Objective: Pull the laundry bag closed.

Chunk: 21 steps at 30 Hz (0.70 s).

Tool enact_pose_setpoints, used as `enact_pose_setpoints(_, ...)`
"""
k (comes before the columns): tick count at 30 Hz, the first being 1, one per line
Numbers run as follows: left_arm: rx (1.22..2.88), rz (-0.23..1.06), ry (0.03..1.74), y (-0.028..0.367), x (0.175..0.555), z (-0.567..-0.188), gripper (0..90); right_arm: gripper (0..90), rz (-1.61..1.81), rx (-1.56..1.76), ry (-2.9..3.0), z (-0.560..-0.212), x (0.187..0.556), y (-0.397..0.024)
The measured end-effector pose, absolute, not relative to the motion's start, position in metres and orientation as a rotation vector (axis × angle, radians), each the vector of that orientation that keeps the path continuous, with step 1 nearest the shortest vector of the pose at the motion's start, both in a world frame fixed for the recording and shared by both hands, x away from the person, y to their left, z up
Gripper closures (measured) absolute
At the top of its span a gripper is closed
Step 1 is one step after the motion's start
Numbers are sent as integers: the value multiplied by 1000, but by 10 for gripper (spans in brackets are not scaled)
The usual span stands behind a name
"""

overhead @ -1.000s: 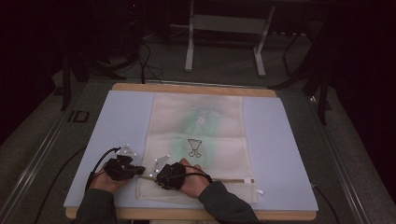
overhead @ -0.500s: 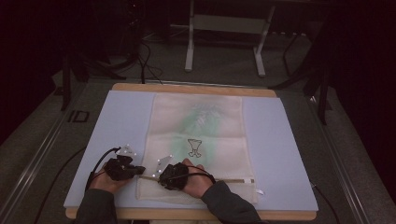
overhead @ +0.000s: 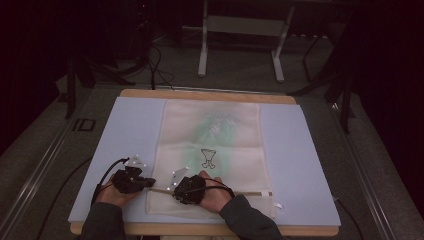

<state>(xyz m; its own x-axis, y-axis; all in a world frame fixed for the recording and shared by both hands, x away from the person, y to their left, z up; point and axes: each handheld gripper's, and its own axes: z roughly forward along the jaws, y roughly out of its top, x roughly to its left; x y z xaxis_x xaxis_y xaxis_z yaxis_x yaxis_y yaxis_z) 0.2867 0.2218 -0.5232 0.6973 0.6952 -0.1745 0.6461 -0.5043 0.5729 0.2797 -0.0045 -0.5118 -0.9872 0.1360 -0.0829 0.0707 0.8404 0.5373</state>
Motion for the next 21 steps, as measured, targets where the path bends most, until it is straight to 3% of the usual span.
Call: enact_pose_setpoints(21, 2285, 105, 1021, 222, 287, -523, 900, 823, 828, 180, 2904, -513, 278, -20)
